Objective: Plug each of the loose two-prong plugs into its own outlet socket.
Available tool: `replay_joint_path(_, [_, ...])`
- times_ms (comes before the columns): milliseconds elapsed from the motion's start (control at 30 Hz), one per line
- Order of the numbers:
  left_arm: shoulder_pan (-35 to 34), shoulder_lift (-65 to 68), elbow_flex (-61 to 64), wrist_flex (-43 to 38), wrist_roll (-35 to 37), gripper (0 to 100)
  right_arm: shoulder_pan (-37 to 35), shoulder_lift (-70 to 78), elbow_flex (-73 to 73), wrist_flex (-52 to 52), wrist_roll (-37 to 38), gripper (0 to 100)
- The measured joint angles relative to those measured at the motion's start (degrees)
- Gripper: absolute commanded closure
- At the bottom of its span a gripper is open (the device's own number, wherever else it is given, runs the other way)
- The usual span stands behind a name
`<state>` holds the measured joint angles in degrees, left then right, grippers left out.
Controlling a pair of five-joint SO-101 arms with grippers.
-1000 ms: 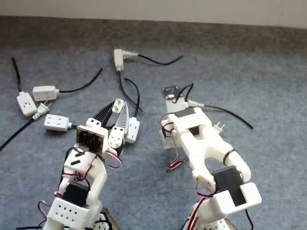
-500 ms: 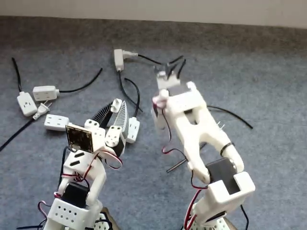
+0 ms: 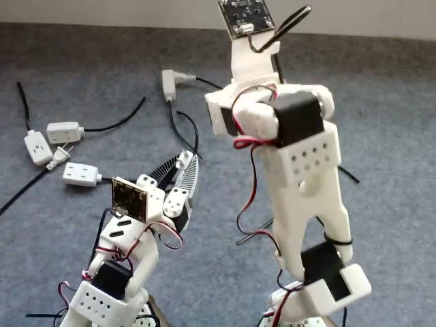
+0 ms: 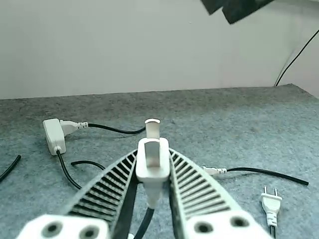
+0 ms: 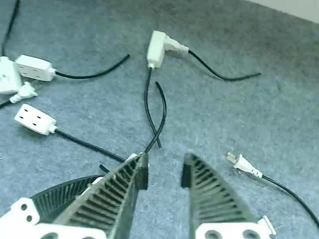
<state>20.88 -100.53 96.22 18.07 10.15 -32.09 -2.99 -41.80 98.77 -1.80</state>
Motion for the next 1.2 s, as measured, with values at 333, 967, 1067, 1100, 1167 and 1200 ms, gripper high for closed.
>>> replay_joint_path(333, [0.0,0.0,0.0,0.0,0.0,99,-17.32,-15.56,21.19,-0.35,4.57,99.1])
replay_joint_path(967, [0.0,0.0,0.0,0.09,0.0,99,-19.87,-46.15,79.82,-47.03,13.36,99.1])
replay_joint_path(1067, [0.18,0.09,0.0,0.09,0.0,99,-18.37,-46.42,81.85,-49.93,13.71,99.1])
replay_joint_path(1100, [0.26,0.09,0.0,0.09,0.0,99,-17.76,-46.42,82.11,-50.2,13.71,99.1])
replay_joint_path(1167, [0.44,0.09,0.0,0.09,0.0,99,-16.35,-46.42,82.2,-50.64,13.71,99.1])
replay_joint_path(1200, [0.44,0.09,0.0,0.09,0.0,99,-15.47,-46.42,82.37,-51.25,13.89,99.1])
